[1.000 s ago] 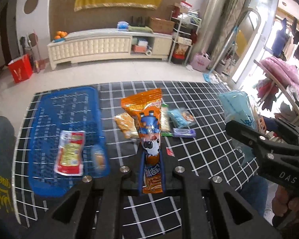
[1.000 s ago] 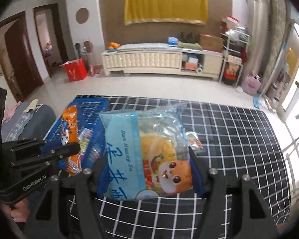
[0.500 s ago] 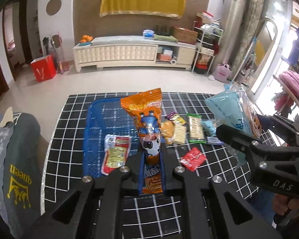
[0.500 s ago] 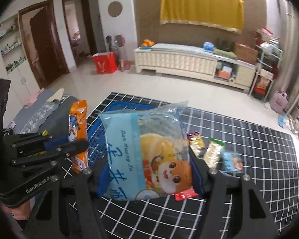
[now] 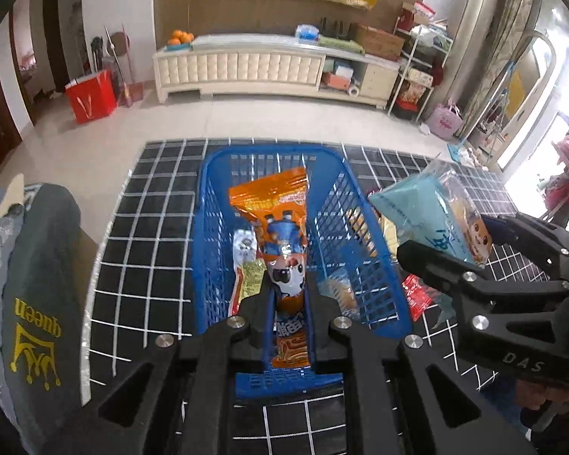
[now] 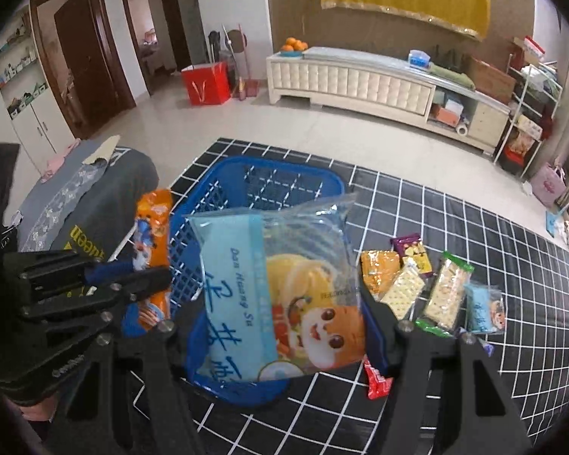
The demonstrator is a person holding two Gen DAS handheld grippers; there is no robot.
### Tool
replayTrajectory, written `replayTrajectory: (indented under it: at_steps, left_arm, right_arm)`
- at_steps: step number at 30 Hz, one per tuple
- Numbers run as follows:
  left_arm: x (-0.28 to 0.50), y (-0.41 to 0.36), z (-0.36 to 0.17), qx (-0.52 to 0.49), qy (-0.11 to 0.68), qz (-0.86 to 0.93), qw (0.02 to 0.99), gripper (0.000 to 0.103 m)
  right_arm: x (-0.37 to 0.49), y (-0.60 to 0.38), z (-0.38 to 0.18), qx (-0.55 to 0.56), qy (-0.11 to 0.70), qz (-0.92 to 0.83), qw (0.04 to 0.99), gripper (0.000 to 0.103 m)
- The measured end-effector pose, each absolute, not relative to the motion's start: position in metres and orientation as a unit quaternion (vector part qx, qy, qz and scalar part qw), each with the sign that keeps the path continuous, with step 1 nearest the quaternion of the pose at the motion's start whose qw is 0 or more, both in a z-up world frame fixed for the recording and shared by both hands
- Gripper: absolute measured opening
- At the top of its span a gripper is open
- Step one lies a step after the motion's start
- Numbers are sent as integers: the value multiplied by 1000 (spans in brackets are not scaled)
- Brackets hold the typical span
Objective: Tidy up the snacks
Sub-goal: 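Carry both packets over the basket and release them inside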
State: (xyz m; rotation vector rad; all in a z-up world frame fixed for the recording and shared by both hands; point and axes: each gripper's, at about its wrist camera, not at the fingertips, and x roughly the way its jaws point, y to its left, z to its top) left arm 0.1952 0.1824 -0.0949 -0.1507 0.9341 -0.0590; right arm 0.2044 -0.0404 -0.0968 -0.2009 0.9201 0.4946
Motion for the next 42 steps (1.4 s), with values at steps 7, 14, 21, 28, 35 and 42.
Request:
replayTrajectory:
  at_steps: [7, 14, 21, 28, 35, 42]
  left_arm:
    - [212, 191, -124, -89, 475, -32, 875, 27]
    - [208, 194, -118, -84, 468, -26, 880, 41]
    - [197, 205, -101, -63, 457, -20, 887, 49]
    - [197, 226, -102, -73, 458, -9, 886, 51]
    - [203, 238, -119, -75, 470, 6, 880, 51]
    - [204, 248, -130, -88, 476, 15, 875, 51]
  right_arm:
    - [210, -36, -108, -102, 452, 230, 856, 70]
    - [208, -32, -101, -100, 449, 234, 857, 70]
    - [209, -20, -95, -100, 446, 245, 855, 71]
    - [222, -2, -114, -107, 470, 249, 840, 71]
    - [231, 14, -141, -143, 490, 240, 826, 71]
    - [235, 17, -153, -143, 501, 237, 820, 73]
